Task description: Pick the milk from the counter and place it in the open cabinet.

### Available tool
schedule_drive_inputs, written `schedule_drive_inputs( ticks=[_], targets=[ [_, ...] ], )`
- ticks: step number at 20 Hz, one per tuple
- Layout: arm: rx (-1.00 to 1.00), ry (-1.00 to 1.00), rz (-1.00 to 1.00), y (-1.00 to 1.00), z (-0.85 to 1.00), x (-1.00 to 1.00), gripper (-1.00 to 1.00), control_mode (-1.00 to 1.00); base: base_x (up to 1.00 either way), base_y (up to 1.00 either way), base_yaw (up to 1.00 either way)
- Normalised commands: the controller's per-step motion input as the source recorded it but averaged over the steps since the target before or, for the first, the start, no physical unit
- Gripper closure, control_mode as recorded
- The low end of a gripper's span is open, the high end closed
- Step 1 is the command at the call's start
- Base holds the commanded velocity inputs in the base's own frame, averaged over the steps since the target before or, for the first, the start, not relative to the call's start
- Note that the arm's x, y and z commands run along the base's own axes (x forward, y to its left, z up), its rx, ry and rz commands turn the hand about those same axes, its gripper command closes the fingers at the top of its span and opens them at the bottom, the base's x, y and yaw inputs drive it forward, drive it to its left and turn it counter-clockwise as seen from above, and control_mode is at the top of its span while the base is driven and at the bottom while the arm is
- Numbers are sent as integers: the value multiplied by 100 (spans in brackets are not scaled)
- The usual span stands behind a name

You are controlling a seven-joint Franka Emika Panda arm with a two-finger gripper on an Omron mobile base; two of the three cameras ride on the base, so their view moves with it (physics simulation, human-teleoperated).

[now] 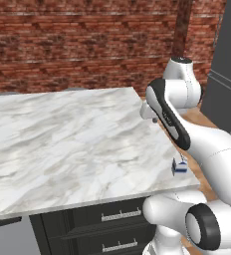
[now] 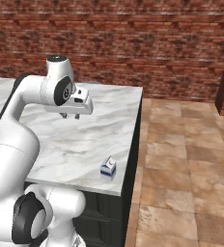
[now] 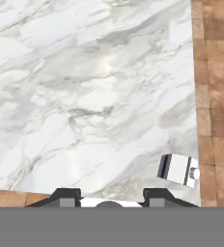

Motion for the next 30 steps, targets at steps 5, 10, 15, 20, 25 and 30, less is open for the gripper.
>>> schedule_drive_inputs(
  ticks=[5, 10, 15, 20, 25, 30],
  targets=[
    [0, 0, 0, -1, -12, -1, -100, -100, 0, 0, 0],
    [0, -1, 0, -6, -22, -28, -100, -100, 0, 0, 0],
    [0, 0, -2, -20, -17, -45, -100, -100, 0, 0, 0],
    [-1, 0, -10, -38, -31, -18, -100, -100, 0, 0, 0],
    [0, 0, -4, -46, -30, 0, -100, -100, 0, 0, 0],
    [0, 0, 0, -46, -28, 0, -100, -100, 0, 0, 0]
  ],
)
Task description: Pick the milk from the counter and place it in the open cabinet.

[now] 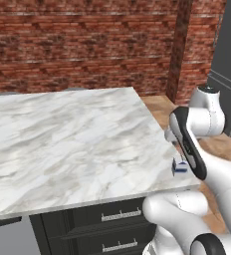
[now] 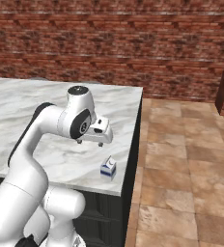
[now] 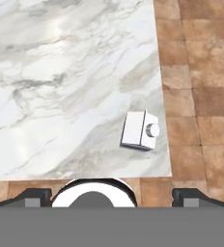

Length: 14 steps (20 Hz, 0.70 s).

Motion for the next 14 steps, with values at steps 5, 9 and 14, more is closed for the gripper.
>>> schedule_drive_inputs(
  ticks=[5, 9, 14],
  targets=[
    [-4, 0, 0, -11, -29, 0, -100, -100, 0, 0, 0],
    [-5, 0, 0, -7, -37, 0, -100, -100, 0, 0, 0],
    [-2, 0, 0, -15, -30, 0, -100, -100, 0, 0, 0]
  ],
)
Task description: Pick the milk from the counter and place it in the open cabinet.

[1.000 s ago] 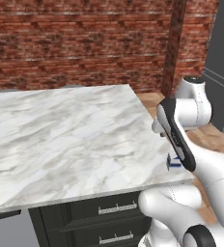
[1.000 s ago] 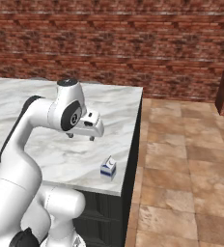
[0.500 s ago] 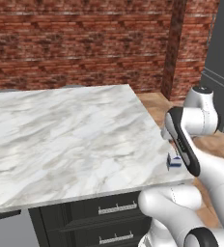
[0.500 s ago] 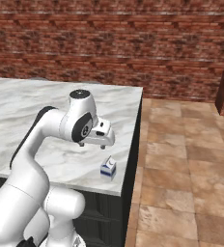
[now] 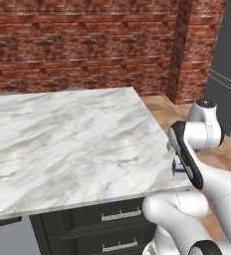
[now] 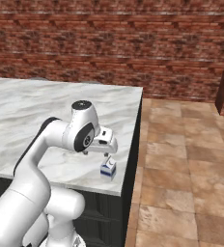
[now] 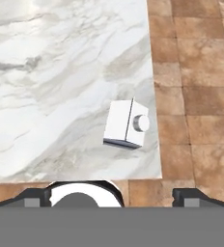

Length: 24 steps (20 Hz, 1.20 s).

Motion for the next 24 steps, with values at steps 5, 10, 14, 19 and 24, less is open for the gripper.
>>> schedule_drive_inputs(
  ticks=[5, 10, 14, 19, 24],
  targets=[
    [-1, 0, 0, -15, -29, 0, -100, -100, 0, 0, 0],
    [-2, 0, 0, -7, -33, 0, -100, -100, 0, 0, 0],
    [-1, 0, 0, 0, -32, 2, -100, -100, 0, 0, 0],
    [0, 0, -1, 0, -26, 8, -100, -100, 0, 0, 0],
    [0, 0, -2, 0, -19, 14, -100, -100, 0, 0, 0]
  ],
)
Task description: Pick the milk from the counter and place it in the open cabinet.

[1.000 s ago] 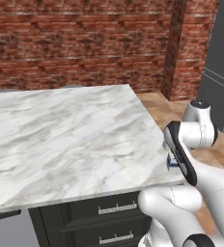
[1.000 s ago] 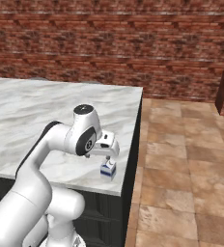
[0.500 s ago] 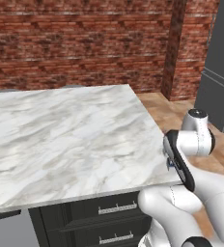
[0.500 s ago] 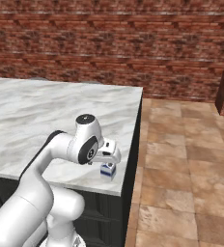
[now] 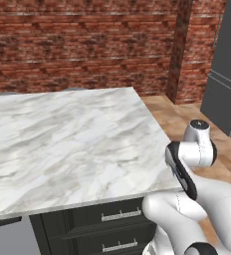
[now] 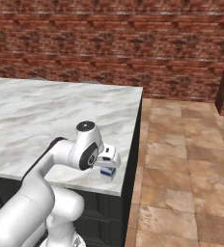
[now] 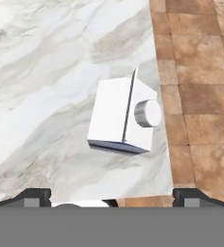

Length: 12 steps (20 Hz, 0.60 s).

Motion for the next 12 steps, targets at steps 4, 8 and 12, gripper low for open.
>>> schedule_drive_inputs(
  ticks=[4, 8, 12],
  targets=[
    [0, 0, -3, 0, -17, 9, -100, -100, 0, 0, 0],
    [0, 0, -3, -4, -13, 10, -100, -100, 0, 0, 0],
    [0, 0, -3, -5, -9, 18, -100, -100, 0, 0, 0]
  ],
)
